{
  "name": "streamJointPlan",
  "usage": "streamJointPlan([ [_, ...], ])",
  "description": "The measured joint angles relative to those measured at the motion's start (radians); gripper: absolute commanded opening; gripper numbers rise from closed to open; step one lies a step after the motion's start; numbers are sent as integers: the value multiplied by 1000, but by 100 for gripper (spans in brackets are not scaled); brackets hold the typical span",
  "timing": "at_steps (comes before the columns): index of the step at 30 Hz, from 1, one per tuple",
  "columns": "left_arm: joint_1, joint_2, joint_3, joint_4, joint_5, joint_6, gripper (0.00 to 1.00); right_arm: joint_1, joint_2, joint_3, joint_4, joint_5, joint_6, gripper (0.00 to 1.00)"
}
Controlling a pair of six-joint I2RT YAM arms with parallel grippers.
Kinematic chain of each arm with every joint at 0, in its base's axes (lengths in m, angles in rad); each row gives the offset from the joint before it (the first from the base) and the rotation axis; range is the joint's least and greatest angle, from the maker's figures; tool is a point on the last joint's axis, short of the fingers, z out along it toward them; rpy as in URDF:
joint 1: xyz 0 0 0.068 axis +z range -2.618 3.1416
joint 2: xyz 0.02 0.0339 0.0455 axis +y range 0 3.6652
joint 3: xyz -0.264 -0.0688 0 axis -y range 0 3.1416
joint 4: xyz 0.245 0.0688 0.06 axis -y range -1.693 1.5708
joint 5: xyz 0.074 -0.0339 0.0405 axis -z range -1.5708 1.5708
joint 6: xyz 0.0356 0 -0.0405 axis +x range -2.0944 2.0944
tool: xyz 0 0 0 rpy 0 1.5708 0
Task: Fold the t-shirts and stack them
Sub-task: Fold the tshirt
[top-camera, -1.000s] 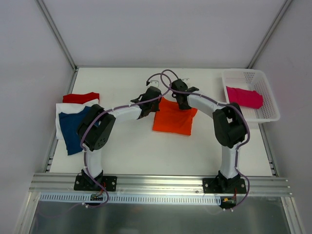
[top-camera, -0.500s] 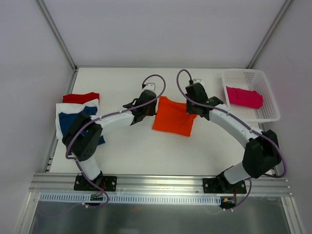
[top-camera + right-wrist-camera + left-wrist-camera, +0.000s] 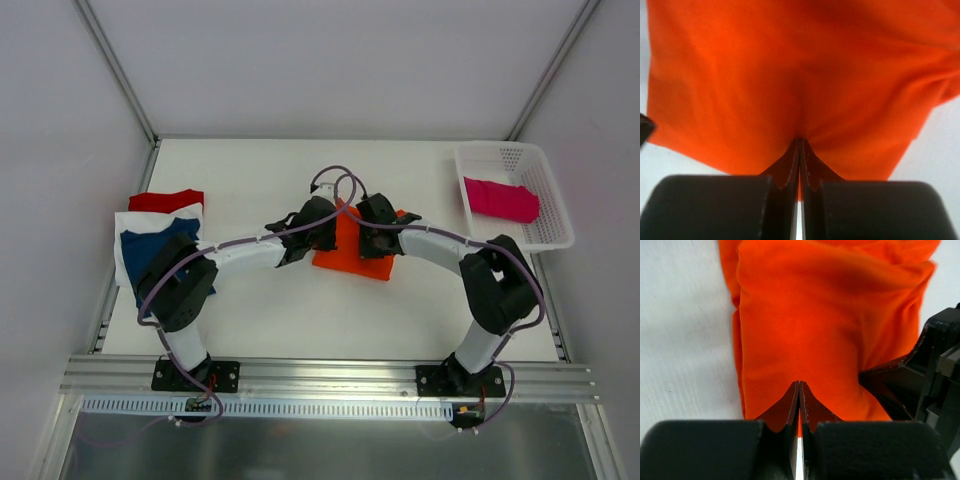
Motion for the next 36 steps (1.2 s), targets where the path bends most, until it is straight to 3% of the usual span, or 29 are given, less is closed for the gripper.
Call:
streamJointPlan([
  [9,-27,64,-124,7,-2,-68,0,63,64,-18,78,-5,52,0],
  [19,-212,-142,-342,-49,-117,-228,0,216,6,-106,135,66,131,0],
  [31,-417,-326,-425,-324,-214,-447,0,488,-128,-209,-19,184,309,0],
  [36,-499,-420,-426,-460,-284,-510,0,595,-185,-193,-170,296,363,0],
])
